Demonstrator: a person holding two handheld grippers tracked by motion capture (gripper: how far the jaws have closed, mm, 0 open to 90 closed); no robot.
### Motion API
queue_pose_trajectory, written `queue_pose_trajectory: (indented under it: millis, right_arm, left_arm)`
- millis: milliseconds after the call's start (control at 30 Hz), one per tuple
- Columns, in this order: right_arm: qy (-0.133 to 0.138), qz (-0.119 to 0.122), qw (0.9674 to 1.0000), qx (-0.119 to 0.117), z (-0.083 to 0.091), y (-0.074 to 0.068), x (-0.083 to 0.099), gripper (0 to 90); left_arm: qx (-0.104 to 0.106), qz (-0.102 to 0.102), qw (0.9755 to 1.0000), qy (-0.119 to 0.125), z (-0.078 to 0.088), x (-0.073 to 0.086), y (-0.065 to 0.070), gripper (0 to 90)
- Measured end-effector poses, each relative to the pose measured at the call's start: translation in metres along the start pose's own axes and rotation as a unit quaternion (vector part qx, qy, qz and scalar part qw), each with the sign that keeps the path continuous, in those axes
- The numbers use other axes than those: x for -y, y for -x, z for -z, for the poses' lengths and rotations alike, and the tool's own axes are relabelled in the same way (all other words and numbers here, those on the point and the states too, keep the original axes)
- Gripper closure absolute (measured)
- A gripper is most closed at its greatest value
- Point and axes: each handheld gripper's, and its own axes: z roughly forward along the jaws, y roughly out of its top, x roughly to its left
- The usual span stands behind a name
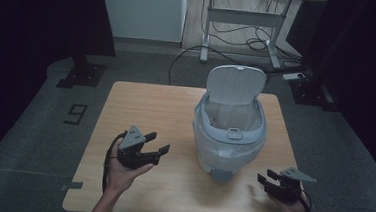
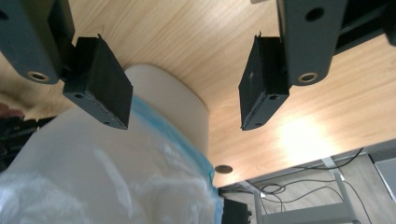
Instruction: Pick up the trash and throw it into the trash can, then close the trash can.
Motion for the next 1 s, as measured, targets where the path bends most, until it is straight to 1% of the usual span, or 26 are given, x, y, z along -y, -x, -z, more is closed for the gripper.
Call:
queue_pose_trajectory:
  millis: [33,67,133,233,400,533,567,600,667,700,733,767,867,933,967,1000]
  right_arm:
    - [0.0,0.0,1.0,0.0,0.0,0.0,0.0,49.1]
    - [0.0,0.001,1.0,0.0,0.0,0.0,0.0,48.0]
    - [0.001,0.0,1.0,0.0,0.0,0.0,-0.001,46.9]
    - [0.002,-0.003,1.0,0.001,0.0,0.0,-0.001,44.6]
    - [0.001,-0.01,0.9999,-0.004,0.0,0.0,-0.004,42.4]
    - [0.018,-0.014,0.9997,-0.012,0.005,0.001,-0.013,40.8]
    - [0.018,-0.014,0.9997,-0.012,0.005,0.001,-0.013,40.8]
    - [0.03,-0.015,0.9993,-0.018,0.01,0.001,-0.019,40.4]
    - [0.038,-0.009,0.9991,-0.019,0.015,0.001,-0.026,39.8]
    - [0.038,-0.009,0.9991,-0.019,0.015,0.001,-0.026,39.8]
    - [0.047,-0.008,0.9986,-0.022,0.02,0.001,-0.033,39.5]
    - [0.051,-0.011,0.9983,-0.024,0.022,0.002,-0.037,39.5]
    - [0.061,-0.018,0.9975,-0.03,0.028,0.003,-0.046,39.5]
    - [0.064,-0.018,0.9973,-0.033,0.031,0.003,-0.053,39.5]
    - [0.064,-0.018,0.9973,-0.033,0.031,0.003,-0.053,39.5]
    - [0.066,-0.018,0.997,-0.036,0.035,0.003,-0.06,39.5]
  left_arm:
    - [0.0,0.0,1.0,0.0,0.0,0.0,0.0,35.1]
    - [0.001,-0.001,1.0,-0.005,-0.001,0.005,0.0,35.1]
    - [0.0,-0.003,0.9999,-0.012,-0.003,0.01,0.001,34.6]
    - [0.0,0.0,0.9998,-0.018,-0.006,0.017,0.0,34.0]
    - [-0.001,0.003,0.9998,-0.018,-0.007,0.024,-0.002,34.1]
    - [0.0,0.007,0.9998,-0.017,-0.008,0.028,-0.004,34.1]
    - [0.0,0.007,0.9998,-0.018,-0.009,0.03,-0.004,34.1]
    - [0.002,0.01,0.9997,-0.02,-0.01,0.032,-0.005,34.0]
    - [0.004,0.011,0.9996,-0.024,-0.011,0.034,-0.006,34.0]
    - [0.004,0.011,0.9996,-0.024,-0.011,0.034,-0.006,33.9]
    - [0.005,0.011,0.9995,-0.028,-0.012,0.036,-0.006,33.9]
    - [0.005,0.011,0.9995,-0.028,-0.012,0.036,-0.006,33.9]
    - [0.007,0.011,0.9994,-0.033,-0.014,0.039,-0.005,33.9]
    - [0.009,0.01,0.9992,-0.037,-0.015,0.04,-0.005,34.0]
    - [0.009,0.01,0.9992,-0.037,-0.015,0.04,-0.005,33.9]
    - [0.008,0.011,0.9991,-0.04,-0.016,0.041,-0.005,34.0]
